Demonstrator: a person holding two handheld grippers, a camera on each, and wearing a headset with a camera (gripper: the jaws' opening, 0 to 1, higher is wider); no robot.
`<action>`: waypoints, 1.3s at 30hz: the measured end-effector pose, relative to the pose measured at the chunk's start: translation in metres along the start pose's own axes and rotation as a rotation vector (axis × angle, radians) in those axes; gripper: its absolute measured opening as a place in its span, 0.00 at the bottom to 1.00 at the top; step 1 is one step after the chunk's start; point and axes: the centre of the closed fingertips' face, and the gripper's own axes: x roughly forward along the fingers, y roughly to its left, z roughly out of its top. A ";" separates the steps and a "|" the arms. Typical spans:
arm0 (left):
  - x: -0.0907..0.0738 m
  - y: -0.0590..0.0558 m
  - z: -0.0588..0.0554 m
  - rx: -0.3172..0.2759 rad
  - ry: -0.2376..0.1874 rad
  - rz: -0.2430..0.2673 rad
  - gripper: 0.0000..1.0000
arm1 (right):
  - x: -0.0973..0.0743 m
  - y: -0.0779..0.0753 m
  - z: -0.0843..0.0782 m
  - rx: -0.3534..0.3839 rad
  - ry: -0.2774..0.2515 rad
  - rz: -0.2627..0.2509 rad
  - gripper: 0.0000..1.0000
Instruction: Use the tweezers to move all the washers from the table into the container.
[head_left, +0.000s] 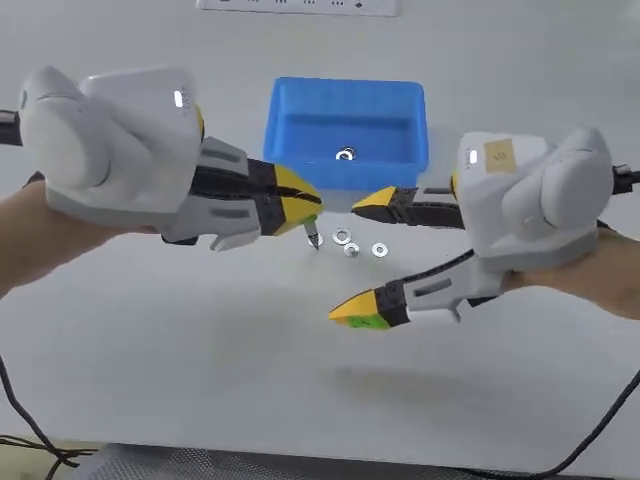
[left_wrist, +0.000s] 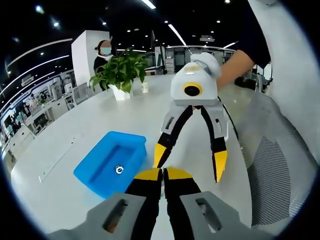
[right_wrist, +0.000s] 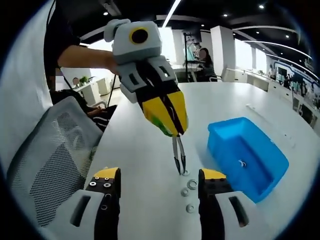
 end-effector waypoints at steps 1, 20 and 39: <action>0.000 0.002 0.000 0.000 0.003 0.004 0.06 | 0.003 -0.001 0.001 -0.006 0.000 0.005 0.58; 0.002 0.001 0.000 -0.030 -0.008 -0.015 0.06 | 0.033 -0.017 -0.002 -0.066 0.066 0.088 0.29; 0.002 -0.004 0.001 -0.021 0.002 -0.030 0.06 | 0.034 -0.023 -0.001 -0.118 0.092 0.086 0.13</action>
